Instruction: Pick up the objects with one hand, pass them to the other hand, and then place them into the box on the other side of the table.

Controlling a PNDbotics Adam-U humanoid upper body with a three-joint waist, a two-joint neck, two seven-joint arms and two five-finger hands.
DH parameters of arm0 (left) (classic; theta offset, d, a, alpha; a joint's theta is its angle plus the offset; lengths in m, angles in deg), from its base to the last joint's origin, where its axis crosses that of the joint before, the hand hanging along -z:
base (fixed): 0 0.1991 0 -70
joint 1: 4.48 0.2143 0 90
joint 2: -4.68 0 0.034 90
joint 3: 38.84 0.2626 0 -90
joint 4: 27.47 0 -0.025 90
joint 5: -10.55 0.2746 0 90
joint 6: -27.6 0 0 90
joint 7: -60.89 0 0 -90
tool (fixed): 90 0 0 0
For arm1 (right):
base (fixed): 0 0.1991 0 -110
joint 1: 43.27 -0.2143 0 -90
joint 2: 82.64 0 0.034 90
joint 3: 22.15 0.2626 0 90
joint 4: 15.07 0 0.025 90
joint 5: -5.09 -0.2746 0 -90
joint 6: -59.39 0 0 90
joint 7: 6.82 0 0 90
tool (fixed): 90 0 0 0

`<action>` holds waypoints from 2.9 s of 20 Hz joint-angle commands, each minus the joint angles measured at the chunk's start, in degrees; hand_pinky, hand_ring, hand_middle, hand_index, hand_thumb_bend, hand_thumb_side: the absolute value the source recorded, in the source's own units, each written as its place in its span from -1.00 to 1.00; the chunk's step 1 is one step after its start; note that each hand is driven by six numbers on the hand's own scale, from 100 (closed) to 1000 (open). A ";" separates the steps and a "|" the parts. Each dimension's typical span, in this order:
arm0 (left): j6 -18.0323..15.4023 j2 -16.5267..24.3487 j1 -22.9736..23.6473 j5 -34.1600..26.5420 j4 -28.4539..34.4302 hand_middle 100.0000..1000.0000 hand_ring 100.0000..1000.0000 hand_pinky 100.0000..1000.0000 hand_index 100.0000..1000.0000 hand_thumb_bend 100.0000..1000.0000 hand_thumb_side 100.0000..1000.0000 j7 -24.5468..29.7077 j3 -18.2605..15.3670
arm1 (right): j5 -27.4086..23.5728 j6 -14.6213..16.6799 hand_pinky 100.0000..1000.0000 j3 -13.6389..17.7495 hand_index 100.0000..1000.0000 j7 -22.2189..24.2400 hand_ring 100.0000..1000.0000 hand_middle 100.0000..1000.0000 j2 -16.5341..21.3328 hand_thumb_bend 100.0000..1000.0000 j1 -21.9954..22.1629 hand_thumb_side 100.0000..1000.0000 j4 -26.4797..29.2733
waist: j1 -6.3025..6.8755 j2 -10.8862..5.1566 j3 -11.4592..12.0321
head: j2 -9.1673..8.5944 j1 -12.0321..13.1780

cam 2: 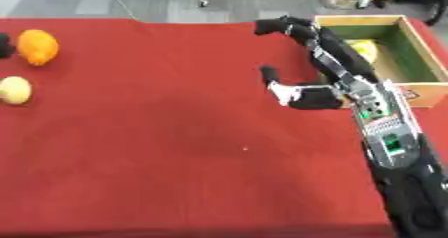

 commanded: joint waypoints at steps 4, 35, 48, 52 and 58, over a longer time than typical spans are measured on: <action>-0.98 3.96 -1.13 2.67 -1.46 0.34 0.45 0.68 0.54 0.12 0.14 -0.29 -0.37 | -0.57 1.48 0.77 -2.61 0.91 2.05 0.60 0.47 -2.48 -1.00 0.47 -0.36 1.70 | 1.12 -0.25 -0.31 | -0.10 3.66; -7.46 17.41 -20.96 45.27 -51.25 0.34 0.42 0.55 0.61 0.23 -0.18 -5.60 8.17 | -19.56 -0.02 0.74 -11.06 0.77 9.47 0.50 0.28 -1.26 -1.00 -4.56 -0.18 -2.99 | 1.37 -0.56 -1.59 | -0.10 2.84; -2.26 13.44 -22.98 50.84 -57.98 0.27 0.34 0.48 0.50 -0.20 -0.65 -14.66 8.51 | -23.40 -1.95 0.73 -10.77 0.75 12.77 0.49 0.27 -1.30 -1.00 -5.81 -0.18 -2.50 | 1.11 -0.06 -1.82 | -0.10 2.75; -3.38 12.65 -23.29 50.74 -59.14 0.20 0.28 0.47 0.43 -0.45 -0.84 -11.97 8.43 | -23.41 -2.04 0.73 -10.73 0.74 12.73 0.49 0.27 -1.33 -1.00 -5.82 -0.18 -2.39 | 1.09 -0.01 -1.87 | -0.10 2.88; -4.65 12.44 -22.97 48.73 -57.85 -0.15 0.03 0.38 0.07 -0.82 -1.00 -11.17 7.93 | -23.38 -2.22 0.73 -10.76 0.74 12.70 0.49 0.27 -1.34 -1.00 -5.80 -0.19 -2.36 | 1.12 -0.02 -1.92 | -0.10 2.98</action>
